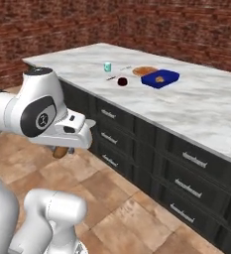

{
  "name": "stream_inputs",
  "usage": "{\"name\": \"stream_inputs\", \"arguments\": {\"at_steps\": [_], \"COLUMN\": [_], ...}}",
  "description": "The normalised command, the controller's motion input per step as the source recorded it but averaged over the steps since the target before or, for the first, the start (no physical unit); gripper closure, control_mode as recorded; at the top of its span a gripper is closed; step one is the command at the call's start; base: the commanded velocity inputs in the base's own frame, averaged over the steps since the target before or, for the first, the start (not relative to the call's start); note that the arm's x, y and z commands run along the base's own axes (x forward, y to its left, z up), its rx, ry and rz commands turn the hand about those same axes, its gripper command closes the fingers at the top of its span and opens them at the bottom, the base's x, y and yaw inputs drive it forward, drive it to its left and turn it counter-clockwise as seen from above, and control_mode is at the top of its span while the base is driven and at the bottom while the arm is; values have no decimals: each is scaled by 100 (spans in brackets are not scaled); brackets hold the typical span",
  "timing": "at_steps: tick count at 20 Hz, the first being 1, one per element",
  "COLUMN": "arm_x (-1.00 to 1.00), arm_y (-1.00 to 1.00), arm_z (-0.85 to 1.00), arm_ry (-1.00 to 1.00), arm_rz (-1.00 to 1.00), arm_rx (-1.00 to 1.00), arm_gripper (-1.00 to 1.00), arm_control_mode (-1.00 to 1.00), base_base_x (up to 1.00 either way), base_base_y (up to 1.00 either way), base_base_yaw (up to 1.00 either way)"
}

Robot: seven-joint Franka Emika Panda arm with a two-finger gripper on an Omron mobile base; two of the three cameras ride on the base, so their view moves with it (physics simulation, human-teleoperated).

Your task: Take the pizza cutter from the drawer on the left and place it on the dining counter for cutting.

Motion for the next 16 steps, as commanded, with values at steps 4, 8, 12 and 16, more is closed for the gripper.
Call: {"name": "stream_inputs", "arguments": {"at_steps": [4, 8, 12, 16], "arm_x": [0, 0, 0, 0], "arm_y": [0, 0, 0, 0], "arm_z": [0, 0, 0, 0], "arm_ry": [0, 0, 0, 0], "arm_rz": [0, 0, 0, 0], "arm_rx": [0, 0, 0, 0], "arm_gripper": [100, 100, 100, 100], "arm_control_mode": [100, 100, 100, 100], "base_base_x": [100, 100, 100, 100], "base_base_y": [100, 100, 100, 76], "base_base_yaw": [-35, -35, -36, -37]}}
